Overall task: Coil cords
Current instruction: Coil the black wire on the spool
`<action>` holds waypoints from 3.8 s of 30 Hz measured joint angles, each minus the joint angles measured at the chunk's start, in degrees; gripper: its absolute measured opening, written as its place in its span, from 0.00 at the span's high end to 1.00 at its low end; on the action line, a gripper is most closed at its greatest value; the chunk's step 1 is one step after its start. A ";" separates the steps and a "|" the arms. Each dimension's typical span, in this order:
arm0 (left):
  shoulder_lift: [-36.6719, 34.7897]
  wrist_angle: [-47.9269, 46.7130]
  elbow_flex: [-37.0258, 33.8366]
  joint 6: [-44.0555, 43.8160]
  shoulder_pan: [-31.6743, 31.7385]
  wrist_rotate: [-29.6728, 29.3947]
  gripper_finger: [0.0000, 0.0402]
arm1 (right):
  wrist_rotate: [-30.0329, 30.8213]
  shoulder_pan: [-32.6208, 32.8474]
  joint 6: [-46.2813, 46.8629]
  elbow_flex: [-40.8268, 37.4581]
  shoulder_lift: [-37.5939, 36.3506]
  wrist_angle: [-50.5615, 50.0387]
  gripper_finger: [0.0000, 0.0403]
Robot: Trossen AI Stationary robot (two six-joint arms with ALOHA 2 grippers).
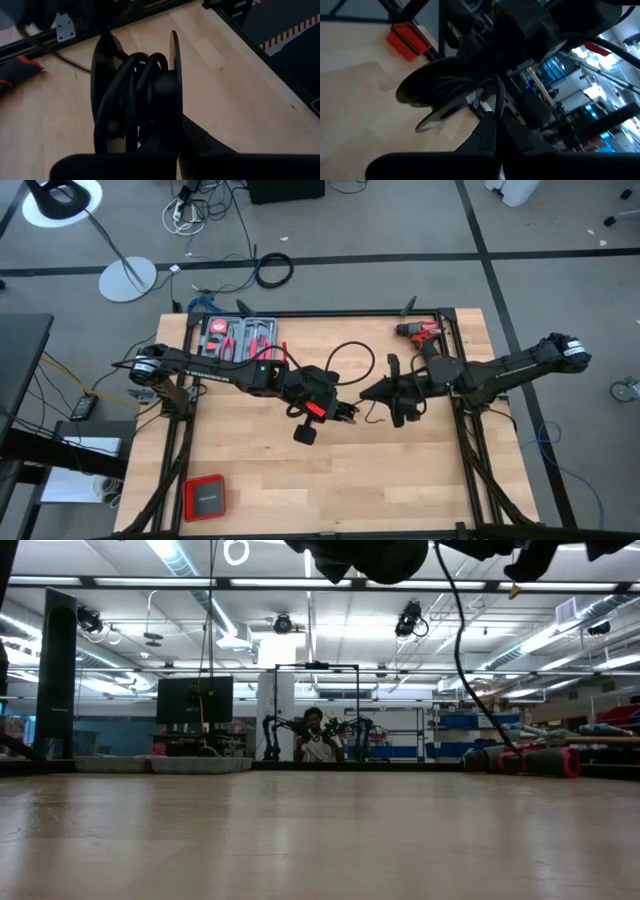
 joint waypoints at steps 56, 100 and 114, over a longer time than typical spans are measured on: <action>-0.11 5.72 0.00 9.95 -0.72 -9.34 1.00 | -22.05 -9.93 39.63 -7.19 14.05 2.90 0.91; -0.02 12.14 0.04 13.20 -0.80 -10.88 1.00 | -4.62 -5.28 70.69 -17.67 13.90 19.36 0.87; -0.02 17.90 0.04 16.71 -0.81 -12.52 1.00 | -1.89 -5.27 65.25 -17.75 13.88 23.12 0.84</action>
